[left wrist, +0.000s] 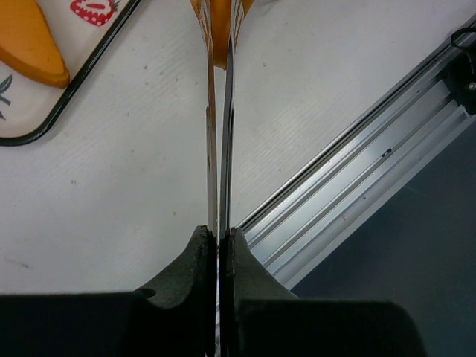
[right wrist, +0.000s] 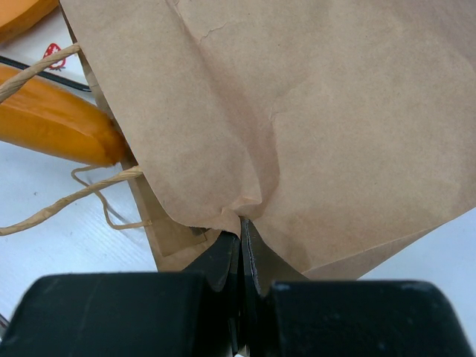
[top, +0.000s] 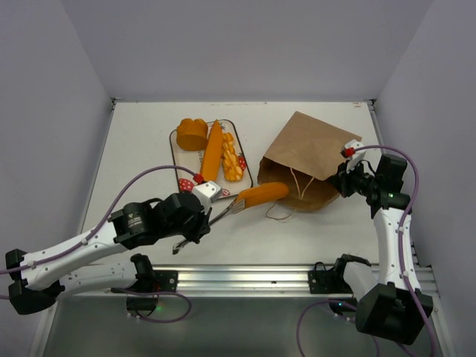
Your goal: Take the fake bread out of the paper bag
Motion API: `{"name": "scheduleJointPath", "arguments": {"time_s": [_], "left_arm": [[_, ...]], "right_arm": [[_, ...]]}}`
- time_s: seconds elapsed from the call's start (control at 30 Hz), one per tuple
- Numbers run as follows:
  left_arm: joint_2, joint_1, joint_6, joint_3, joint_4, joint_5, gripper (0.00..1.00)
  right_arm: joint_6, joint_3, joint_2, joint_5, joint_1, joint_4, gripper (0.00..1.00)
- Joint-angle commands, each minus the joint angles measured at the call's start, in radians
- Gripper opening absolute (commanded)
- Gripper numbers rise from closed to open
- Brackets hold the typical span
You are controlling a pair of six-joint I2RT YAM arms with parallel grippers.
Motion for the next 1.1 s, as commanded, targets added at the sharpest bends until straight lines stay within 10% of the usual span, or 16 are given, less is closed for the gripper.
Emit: {"name": "scheduleJointPath", "arguments": {"time_s": [0.0,0.5,1.07], "left_arm": [[-0.061,-0.005,-0.063,0.043,-0.137,-0.022,0.00],[-0.216,-0.007,-0.351,0.158,-0.406,-0.259,0.00],[-0.033,0.005,-0.713,0.165,-0.440,-0.620,0.00]], "right_arm": [[0.015,0.003,0.000,0.013,0.003,0.031,0.00],[0.017,-0.002,-0.005,0.007,0.001,0.036,0.00],[0.014,-0.008,-0.008,0.012,0.000,0.037,0.00]]}}
